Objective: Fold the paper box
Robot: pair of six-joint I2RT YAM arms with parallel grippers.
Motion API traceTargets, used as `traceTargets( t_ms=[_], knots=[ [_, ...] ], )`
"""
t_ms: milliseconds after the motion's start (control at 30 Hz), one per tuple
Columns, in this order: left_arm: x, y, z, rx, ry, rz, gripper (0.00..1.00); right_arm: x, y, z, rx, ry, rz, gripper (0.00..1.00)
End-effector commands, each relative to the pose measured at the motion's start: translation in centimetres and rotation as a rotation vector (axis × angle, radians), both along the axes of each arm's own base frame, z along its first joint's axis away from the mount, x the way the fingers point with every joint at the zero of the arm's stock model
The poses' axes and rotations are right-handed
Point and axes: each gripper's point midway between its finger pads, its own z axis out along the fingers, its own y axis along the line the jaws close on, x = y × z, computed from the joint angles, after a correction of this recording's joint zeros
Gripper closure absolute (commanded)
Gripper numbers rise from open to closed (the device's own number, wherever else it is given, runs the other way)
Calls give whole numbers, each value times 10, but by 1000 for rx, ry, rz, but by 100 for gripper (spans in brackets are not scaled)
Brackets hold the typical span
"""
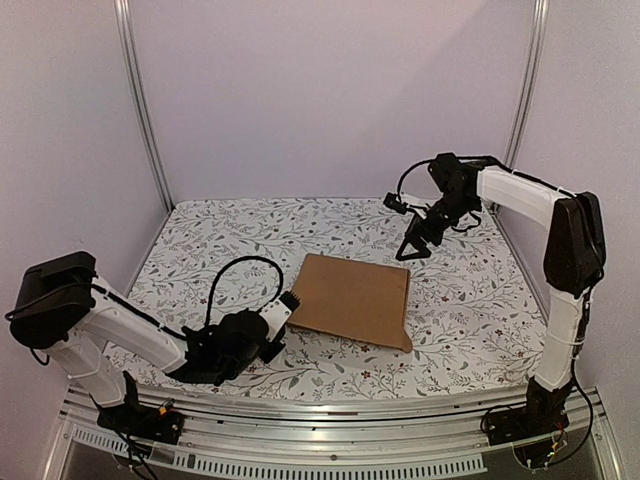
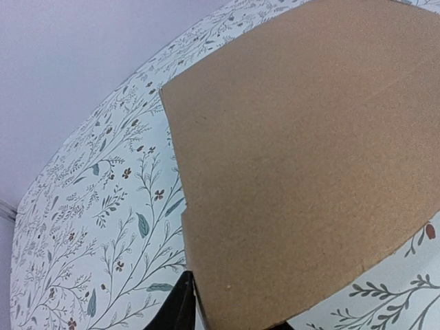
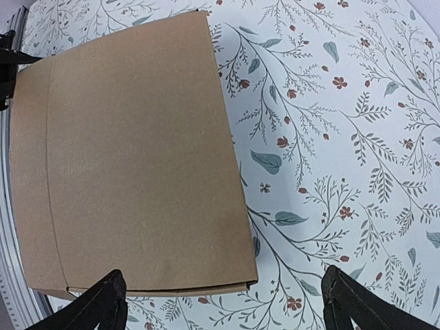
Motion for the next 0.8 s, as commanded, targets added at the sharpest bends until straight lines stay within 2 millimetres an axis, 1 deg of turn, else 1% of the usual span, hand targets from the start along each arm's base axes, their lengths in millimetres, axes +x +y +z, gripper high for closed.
traceTargets(
  t_ms=[0,33,67,133,267,333,467,533,600,767],
  knots=[
    [-4,-3,-5,-10,39,-10,75,-1,22,-25,90,187,15,5],
    [-5,-4,-7,-15,46,-10,75,1,25,-27,104,208,10,7],
    [-6,-4,-9,-15,52,-12,75,3,28,-36,111,236,8,8],
    [-6,-4,-9,-17,63,-12,75,2,31,-45,113,270,1,11],
    [-12,-7,-15,-39,129,-23,76,-8,31,-63,88,305,3,12],
    [-16,-7,-21,-56,173,-19,78,-12,28,-66,81,310,-6,12],
    [-22,-8,-32,-97,247,0,82,-16,27,-65,83,306,-19,12],
    [-23,-8,-35,-122,268,11,87,-16,27,-63,91,302,-28,12],
    [-24,-11,-34,-143,283,15,90,-17,27,-62,94,304,-39,13],
    [-23,-22,-30,-148,317,13,93,-23,25,-58,98,308,-47,13]
  ],
)
